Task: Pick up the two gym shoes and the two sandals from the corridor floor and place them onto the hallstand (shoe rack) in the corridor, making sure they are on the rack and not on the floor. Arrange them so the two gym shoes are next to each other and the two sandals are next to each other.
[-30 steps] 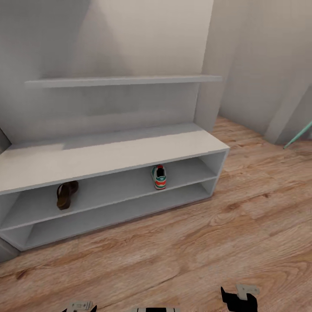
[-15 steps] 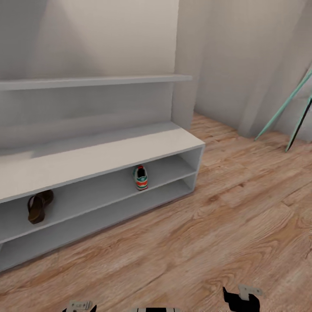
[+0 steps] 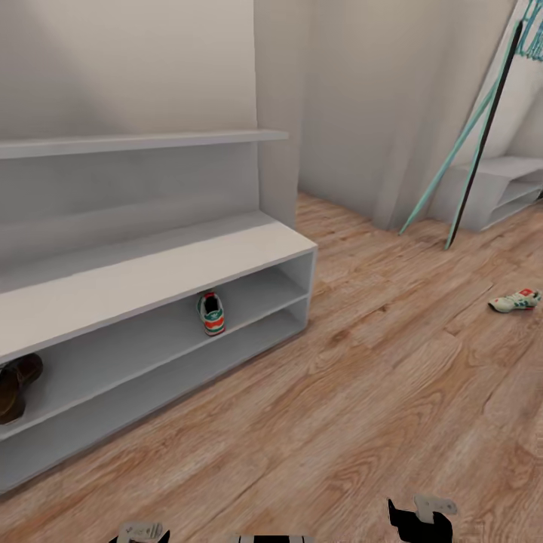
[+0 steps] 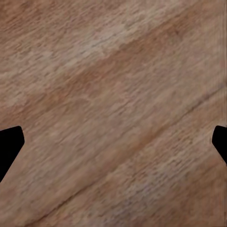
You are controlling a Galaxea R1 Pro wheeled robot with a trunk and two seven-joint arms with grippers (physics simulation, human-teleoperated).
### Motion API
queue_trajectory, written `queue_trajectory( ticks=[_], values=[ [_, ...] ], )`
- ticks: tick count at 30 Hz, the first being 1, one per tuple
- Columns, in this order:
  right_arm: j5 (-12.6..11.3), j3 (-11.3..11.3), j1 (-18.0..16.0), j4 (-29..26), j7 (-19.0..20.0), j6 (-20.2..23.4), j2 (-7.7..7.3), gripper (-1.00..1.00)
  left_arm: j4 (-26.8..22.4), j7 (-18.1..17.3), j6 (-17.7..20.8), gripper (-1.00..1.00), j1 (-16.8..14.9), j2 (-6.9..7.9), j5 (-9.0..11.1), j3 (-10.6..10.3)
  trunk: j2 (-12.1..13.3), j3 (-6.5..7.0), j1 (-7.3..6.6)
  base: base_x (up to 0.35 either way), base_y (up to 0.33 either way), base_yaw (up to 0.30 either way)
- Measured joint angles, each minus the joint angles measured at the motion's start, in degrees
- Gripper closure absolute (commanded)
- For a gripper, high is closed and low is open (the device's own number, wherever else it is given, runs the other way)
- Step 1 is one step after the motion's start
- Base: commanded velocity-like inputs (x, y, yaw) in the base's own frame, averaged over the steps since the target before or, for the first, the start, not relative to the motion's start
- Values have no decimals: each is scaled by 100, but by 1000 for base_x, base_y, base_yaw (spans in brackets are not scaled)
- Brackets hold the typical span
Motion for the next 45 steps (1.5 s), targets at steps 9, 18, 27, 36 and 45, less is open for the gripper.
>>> queue_trajectory(
  ticks=[9, 18, 27, 36, 45],
  values=[
    [-12, -26, -1, 0, -4, -1, 25, -100, 0, -2, 1, -100, 2, 1, 9, 8, 0, 0, 0, 0, 0, -300],
    [-17, -32, -2, 0, -4, -1, 38, -100, 0, -5, -7, -100, 2, -2, 4, 8, 0, 0, 0, 0, 0, -300],
    [-20, -39, 0, 1, -5, -2, 27, -100, 0, -5, -7, -100, 3, -3, 3, 8, 0, -8, -2, 160, -70, -300],
    [-20, -40, -1, 2, -5, -3, 26, -100, 0, -5, -7, -100, 4, 6, 3, 9, 0, -29, -3, 262, -155, -300],
    [-20, -37, 1, 2, -5, -3, 26, -100, 7, -5, -7, -100, 3, 13, 3, 9, 0, -50, -3, 291, -158, -300]
  ],
)
